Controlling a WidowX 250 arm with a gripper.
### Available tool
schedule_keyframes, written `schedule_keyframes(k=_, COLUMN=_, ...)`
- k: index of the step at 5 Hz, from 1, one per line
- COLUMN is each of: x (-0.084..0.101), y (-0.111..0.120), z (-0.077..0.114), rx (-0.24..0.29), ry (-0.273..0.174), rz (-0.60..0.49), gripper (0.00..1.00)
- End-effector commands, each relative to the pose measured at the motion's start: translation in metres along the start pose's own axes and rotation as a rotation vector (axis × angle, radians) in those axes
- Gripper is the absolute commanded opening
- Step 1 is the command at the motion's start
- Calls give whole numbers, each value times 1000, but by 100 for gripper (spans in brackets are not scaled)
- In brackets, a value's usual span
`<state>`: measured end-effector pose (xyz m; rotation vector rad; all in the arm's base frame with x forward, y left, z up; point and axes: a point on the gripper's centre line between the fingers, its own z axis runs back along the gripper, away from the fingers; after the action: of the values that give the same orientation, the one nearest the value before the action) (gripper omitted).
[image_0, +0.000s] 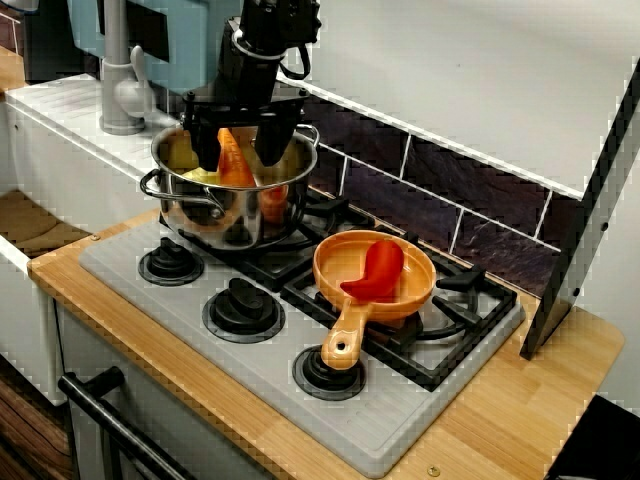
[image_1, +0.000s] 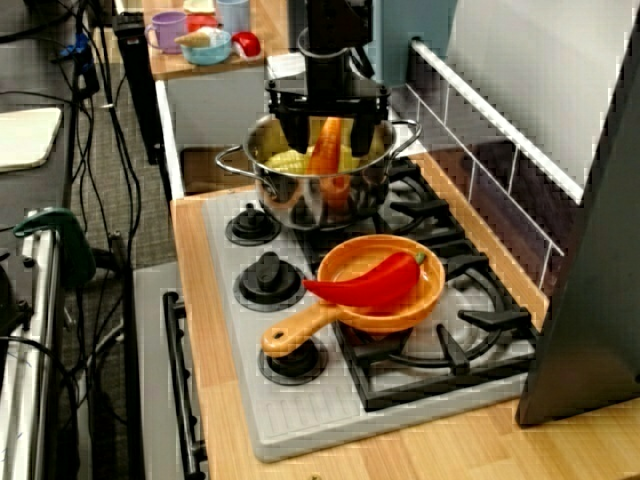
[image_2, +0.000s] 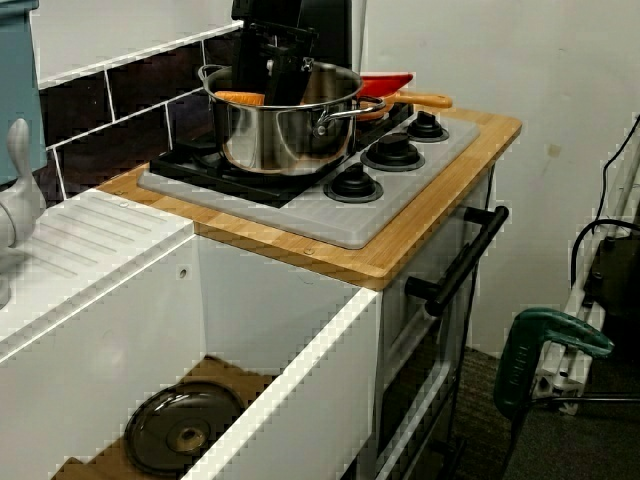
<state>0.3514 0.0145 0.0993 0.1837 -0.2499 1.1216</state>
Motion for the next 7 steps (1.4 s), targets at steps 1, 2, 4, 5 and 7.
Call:
schedule_keyframes(k=1, x=7, y=7, z=-4, rx=2, ry=-26, rz=-36, gripper=100)
schedule_keyframes(k=2, x=6, y=8, z=-8, rx=-4, ry=6, rz=-49, gripper=0)
schedule_keyframes(k=4, x=13, y=8, z=-1, rx=0, ry=41, rz=-49, gripper=0)
schedule_keyframes(k=5, x=13, y=9, z=3, rx=-7, ry=53, rz=-60, gripper=0)
schedule_keyframes(k=7, x=13, y=14, z=26, rx=-54, ry=96, rz=-121, gripper=0)
